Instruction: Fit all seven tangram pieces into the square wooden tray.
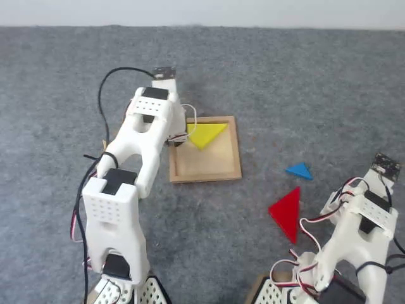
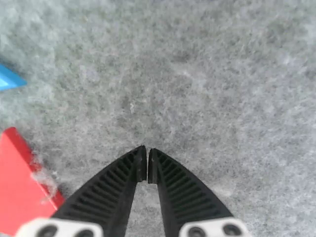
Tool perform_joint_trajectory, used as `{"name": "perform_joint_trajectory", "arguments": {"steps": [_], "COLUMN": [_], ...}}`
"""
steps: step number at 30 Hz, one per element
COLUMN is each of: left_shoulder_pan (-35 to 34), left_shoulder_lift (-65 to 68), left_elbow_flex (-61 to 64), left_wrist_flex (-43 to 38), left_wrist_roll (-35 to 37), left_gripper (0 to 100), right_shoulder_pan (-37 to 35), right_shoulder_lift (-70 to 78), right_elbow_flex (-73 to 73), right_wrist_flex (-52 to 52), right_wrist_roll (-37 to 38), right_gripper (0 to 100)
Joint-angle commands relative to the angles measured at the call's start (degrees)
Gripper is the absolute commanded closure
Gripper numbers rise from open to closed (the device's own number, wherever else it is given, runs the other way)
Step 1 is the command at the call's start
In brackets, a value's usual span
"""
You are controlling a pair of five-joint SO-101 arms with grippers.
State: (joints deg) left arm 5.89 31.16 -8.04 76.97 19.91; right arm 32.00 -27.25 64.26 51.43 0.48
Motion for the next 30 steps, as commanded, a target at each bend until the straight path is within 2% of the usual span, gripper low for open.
{"name": "perform_joint_trajectory", "arguments": {"steps": [1, 6, 10, 13, 16, 20, 26, 30], "left_shoulder_pan": [3.3, 4.9, 9.9, 18.3, 26.0, 31.6, 32.1, 36.6], "left_shoulder_lift": [-2.7, -13.9, -25.1, -30.9, -32.9, -31.1, -26.5, -23.8], "left_elbow_flex": [-8.1, -10.3, -2.8, 7.4, 17.8, 27.8, 23.8, 15.6], "left_wrist_flex": [6.6, 11.7, 11.5, 6.3, -3.0, -14.4, -15.2, -9.2], "left_wrist_roll": [-1.1, -1.3, -1.4, -1.4, -1.3, -1.3, -3.6, -3.3], "left_gripper": [81, 81, 81, 81, 81, 76, 72, 72], "right_shoulder_pan": [0.7, 0.8, 0.8, 3.7, 7.4, 9.3, 13.1, 13.8], "right_shoulder_lift": [-2.2, -11.8, -22.8, -29.0, -30.5, -25.5, -16.7, -15.5], "right_elbow_flex": [-1.3, -1.7, -3.1, -5.3, -7.5, -12.6, -27.3, -31.6], "right_wrist_flex": [2.5, 6.5, 14.0, 17.2, 17.5, 20.9, 30.6, 34.5], "right_wrist_roll": [0.6, -1.5, -2.5, -2.6, -1.3, 1.2, 2.5, 3.4], "right_gripper": [98.0, 98.0, 98.0, 98.0, 97.9, 98.0, 98.0, 98.0]}}
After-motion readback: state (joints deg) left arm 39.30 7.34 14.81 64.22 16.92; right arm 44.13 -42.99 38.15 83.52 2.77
